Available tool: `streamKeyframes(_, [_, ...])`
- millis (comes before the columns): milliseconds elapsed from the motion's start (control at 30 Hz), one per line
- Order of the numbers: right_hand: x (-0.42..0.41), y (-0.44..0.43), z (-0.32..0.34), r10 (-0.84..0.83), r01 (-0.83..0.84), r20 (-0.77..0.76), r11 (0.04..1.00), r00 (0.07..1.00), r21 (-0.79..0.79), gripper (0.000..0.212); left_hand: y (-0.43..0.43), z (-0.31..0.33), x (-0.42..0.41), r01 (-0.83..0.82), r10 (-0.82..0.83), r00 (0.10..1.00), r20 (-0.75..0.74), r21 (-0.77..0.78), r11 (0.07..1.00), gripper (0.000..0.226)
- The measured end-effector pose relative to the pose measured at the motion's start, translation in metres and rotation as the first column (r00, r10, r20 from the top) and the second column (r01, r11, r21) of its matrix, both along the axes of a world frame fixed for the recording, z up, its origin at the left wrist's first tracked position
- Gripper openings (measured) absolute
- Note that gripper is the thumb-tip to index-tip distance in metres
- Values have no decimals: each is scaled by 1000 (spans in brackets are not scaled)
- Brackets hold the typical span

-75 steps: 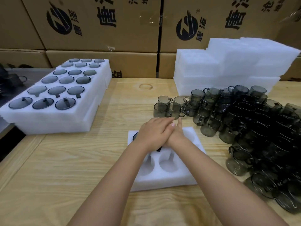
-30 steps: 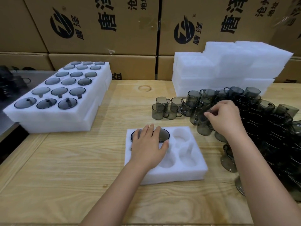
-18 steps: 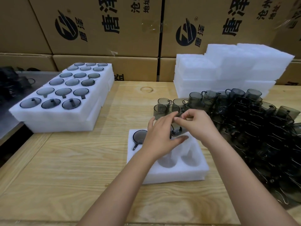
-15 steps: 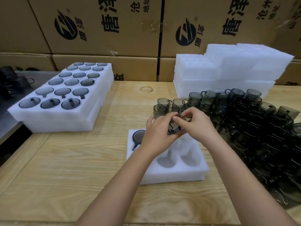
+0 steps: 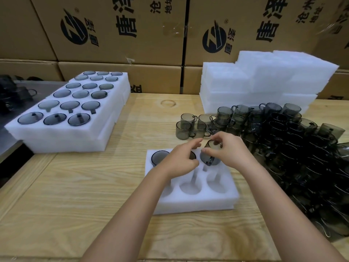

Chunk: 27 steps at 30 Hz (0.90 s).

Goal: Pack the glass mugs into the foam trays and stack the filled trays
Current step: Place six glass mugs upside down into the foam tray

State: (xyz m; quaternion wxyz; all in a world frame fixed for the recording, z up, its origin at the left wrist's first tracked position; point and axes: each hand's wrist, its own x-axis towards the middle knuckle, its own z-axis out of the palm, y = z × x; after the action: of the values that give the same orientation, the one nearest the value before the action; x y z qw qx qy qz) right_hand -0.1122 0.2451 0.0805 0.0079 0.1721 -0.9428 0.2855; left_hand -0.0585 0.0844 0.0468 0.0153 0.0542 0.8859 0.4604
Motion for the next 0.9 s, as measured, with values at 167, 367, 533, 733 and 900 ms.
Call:
streamKeyframes(167, [2, -13, -12, 97, -62, -134, 968, 986, 243, 49, 2, -7, -5, -40, 42, 999, -15, 133, 990, 56])
streamKeyframes(367, [-3, -8, -15, 103, -92, -68, 986, 992, 139, 46, 15, 1, -2, -95, 130, 969, -210, 171, 981, 42])
streamKeyframes(533, [-18, -23, -24, 191, -149, -105, 935, 976, 321, 37, 37, 8, -13, -75, 39, 947, -317, -102, 992, 50])
streamKeyframes(733, [-21, -24, -54, 161, -178, 84, 757, 983, 628, 76, 46, -12, -19, -23, -48, 985, -168, -394, 919, 49])
streamKeyframes(900, [-20, -26, -52, 151, -136, 23, 804, 988, 579, 71, 40, -11, -18, -12, -62, 984, -165, -412, 911, 49])
